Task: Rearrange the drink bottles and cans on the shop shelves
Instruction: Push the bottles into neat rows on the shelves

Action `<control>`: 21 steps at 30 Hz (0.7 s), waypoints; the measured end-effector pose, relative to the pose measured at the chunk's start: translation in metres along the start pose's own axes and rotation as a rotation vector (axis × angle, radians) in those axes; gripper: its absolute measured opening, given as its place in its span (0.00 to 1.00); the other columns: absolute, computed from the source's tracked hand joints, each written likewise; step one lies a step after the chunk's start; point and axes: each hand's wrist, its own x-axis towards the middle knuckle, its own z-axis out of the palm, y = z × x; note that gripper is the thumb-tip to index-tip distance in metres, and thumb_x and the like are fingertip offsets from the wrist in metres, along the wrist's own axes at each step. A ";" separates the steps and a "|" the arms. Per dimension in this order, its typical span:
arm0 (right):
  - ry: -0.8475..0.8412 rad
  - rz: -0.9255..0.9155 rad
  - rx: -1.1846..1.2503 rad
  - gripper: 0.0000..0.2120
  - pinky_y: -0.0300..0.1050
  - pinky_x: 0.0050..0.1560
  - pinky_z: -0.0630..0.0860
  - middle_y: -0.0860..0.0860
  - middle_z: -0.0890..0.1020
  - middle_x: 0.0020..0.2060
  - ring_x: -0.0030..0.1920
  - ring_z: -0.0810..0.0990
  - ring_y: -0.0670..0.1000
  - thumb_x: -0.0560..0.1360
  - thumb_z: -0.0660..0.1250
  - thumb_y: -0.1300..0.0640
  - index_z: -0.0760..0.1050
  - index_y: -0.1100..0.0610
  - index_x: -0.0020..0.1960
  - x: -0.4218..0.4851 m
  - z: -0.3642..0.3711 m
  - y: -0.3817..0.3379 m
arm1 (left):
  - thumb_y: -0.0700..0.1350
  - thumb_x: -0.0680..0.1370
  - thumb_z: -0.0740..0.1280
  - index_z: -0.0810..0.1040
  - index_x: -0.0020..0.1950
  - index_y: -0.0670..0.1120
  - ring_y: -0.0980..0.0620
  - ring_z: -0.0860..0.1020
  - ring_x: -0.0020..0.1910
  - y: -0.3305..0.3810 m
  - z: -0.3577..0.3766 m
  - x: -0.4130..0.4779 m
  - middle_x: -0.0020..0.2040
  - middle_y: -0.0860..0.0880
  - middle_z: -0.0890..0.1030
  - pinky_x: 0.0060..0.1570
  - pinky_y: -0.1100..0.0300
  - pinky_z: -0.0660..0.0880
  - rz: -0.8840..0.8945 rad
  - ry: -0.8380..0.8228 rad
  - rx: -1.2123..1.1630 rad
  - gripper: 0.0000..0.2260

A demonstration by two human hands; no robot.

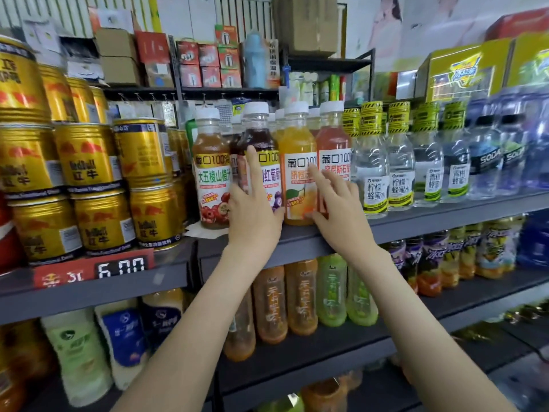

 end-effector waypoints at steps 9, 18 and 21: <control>-0.048 0.022 0.021 0.40 0.49 0.70 0.53 0.50 0.52 0.77 0.74 0.55 0.58 0.73 0.70 0.60 0.51 0.51 0.78 -0.006 -0.041 0.092 | 0.58 0.76 0.65 0.40 0.77 0.57 0.33 0.32 0.72 0.033 0.050 -0.002 0.75 0.41 0.32 0.68 0.34 0.36 0.167 0.053 0.417 0.40; 0.050 -0.077 0.077 0.35 0.52 0.66 0.62 0.56 0.59 0.75 0.67 0.62 0.62 0.74 0.68 0.62 0.57 0.56 0.76 -0.011 -0.034 0.098 | 0.44 0.80 0.59 0.63 0.74 0.47 0.37 0.59 0.72 0.066 0.087 -0.031 0.73 0.37 0.61 0.72 0.41 0.53 -0.019 0.246 0.294 0.22; 0.152 -0.124 0.178 0.25 0.54 0.67 0.63 0.62 0.69 0.68 0.65 0.64 0.59 0.75 0.65 0.63 0.65 0.65 0.71 -0.035 -0.034 0.103 | 0.42 0.78 0.61 0.73 0.66 0.41 0.37 0.72 0.61 0.075 0.108 -0.064 0.63 0.38 0.74 0.66 0.42 0.65 0.058 0.377 0.266 0.17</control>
